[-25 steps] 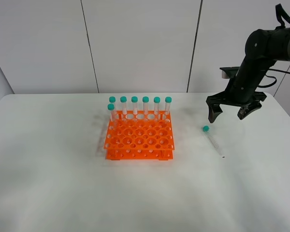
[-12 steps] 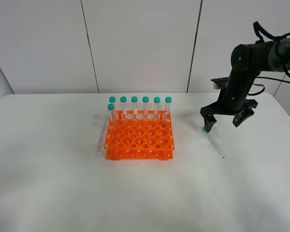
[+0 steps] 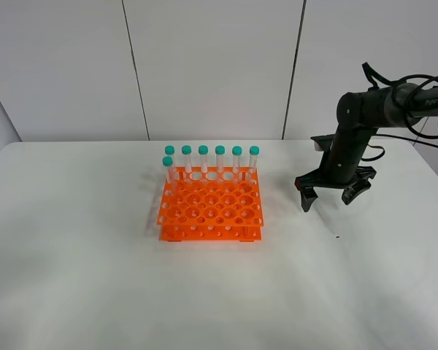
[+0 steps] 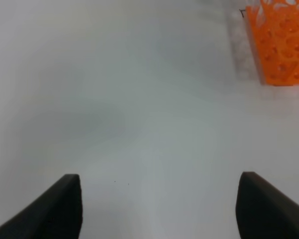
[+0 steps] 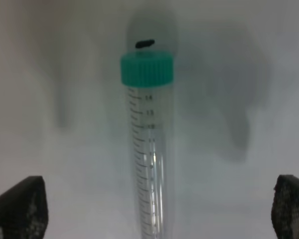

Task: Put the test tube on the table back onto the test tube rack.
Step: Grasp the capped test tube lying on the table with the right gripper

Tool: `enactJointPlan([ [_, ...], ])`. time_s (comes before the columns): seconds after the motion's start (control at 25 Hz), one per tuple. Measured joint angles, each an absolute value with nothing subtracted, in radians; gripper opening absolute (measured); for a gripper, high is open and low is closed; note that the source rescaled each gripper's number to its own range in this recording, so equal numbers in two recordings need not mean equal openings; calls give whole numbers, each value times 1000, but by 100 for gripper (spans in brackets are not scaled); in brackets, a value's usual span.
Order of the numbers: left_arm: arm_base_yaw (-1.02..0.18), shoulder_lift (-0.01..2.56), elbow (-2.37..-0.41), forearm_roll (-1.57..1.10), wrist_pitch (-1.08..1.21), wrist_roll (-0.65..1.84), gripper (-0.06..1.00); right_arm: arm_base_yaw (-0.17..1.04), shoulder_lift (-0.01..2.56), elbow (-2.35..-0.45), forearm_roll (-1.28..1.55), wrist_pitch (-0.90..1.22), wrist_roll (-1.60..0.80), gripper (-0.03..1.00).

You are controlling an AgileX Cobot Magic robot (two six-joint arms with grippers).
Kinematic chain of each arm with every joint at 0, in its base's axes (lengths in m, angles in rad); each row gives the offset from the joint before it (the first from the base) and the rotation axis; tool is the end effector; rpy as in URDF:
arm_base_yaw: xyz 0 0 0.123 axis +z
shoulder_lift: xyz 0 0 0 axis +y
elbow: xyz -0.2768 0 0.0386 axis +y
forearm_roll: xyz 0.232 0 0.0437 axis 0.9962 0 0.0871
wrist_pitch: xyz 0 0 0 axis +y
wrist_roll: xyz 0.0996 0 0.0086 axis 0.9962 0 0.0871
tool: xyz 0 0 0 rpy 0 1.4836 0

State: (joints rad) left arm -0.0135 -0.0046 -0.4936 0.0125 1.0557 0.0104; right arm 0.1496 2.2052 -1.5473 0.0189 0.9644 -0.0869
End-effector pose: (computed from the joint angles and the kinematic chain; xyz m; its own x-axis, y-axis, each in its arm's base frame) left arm -0.0050 0.0012 0.2642 -0.4530 0.0227 -0.8912 0.0113 0.9997 0.0197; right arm 0.4041 0.0625 0.1159 -0.9740 -0.2237 -0.0368 -0.2243 0.9744 0.0128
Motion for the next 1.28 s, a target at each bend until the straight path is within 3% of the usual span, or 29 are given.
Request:
enactJointPlan([
  [1.12, -13, -5, -494, 12, 1056, 10, 99, 150, 2234, -1502, 28, 980, -86, 99],
  [1.2, -13, -5, -494, 12, 1056, 10, 99, 150, 2234, -1502, 20, 980, -86, 92],
  [1.28, -13, -5, -494, 12, 1056, 10, 99, 150, 2234, -1502, 18, 975, -86, 77],
])
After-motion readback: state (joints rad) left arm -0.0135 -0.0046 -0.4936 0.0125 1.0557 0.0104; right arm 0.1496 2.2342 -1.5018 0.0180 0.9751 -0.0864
